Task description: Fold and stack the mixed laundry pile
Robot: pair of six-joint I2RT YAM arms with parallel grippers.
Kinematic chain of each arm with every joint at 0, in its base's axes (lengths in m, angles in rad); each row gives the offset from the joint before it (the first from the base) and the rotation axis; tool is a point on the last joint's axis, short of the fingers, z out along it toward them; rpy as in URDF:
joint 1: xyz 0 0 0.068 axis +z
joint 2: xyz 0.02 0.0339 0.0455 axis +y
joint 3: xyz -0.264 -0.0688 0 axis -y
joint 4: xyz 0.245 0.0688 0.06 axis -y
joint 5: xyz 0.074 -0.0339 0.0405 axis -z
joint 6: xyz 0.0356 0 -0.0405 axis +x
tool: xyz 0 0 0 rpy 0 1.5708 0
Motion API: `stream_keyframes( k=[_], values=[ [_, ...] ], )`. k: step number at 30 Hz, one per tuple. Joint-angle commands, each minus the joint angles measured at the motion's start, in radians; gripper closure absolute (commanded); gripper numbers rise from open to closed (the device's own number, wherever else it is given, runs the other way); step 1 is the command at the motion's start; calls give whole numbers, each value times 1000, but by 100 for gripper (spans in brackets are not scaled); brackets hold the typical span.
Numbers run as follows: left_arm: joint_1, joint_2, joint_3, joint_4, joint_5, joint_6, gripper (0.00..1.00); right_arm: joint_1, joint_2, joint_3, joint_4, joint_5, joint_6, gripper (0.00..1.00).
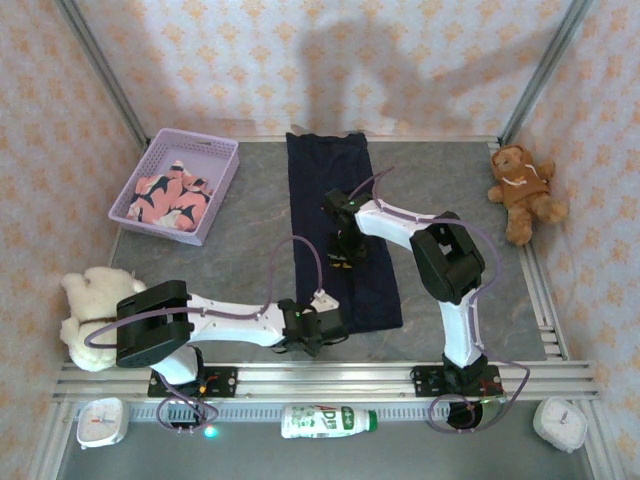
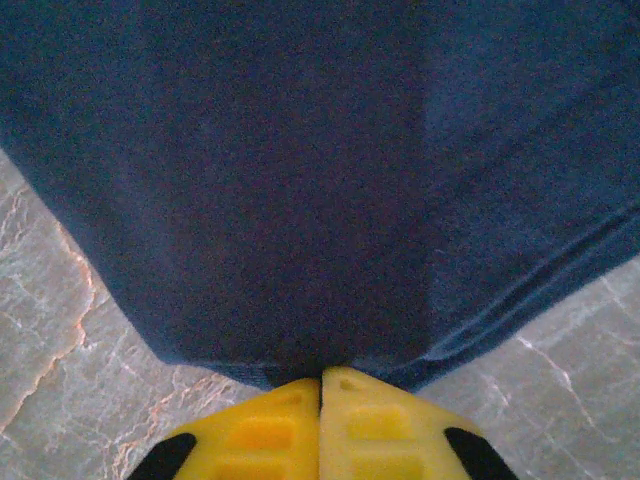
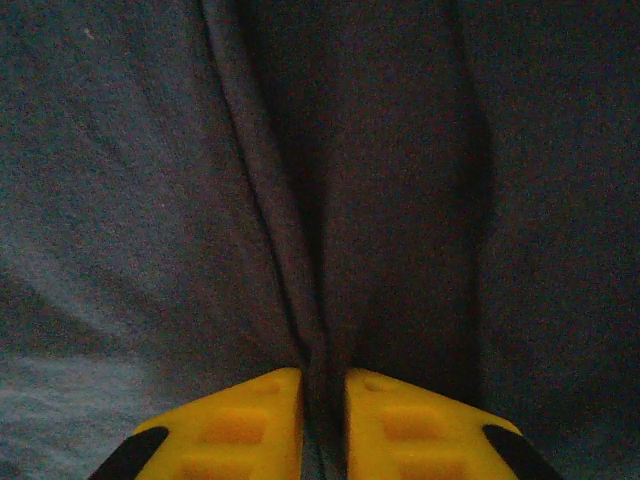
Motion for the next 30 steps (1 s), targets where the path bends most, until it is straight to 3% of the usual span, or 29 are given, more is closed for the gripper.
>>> stream_keyframes(
  k=[1,18,22,27,30],
  values=[
    [14,-15,-29,-25,1,1,100,-2,68,-9,-46,76,-11,82],
    [-4,-281,-122,-192,-24,-139,97,-6,99,48,-86,105,-11,83],
    [-2,-282,-94,-226,-51,-139,85,-6,79,70,-86,81,-8,82],
    [55,-303,-78,-245,-71,-163,84,-6,33,125,-112,50,-10,80],
    [89,-330,-48,-201,-45,-149,73,-6,-22,143,-133,47,-9,78]
  ],
)
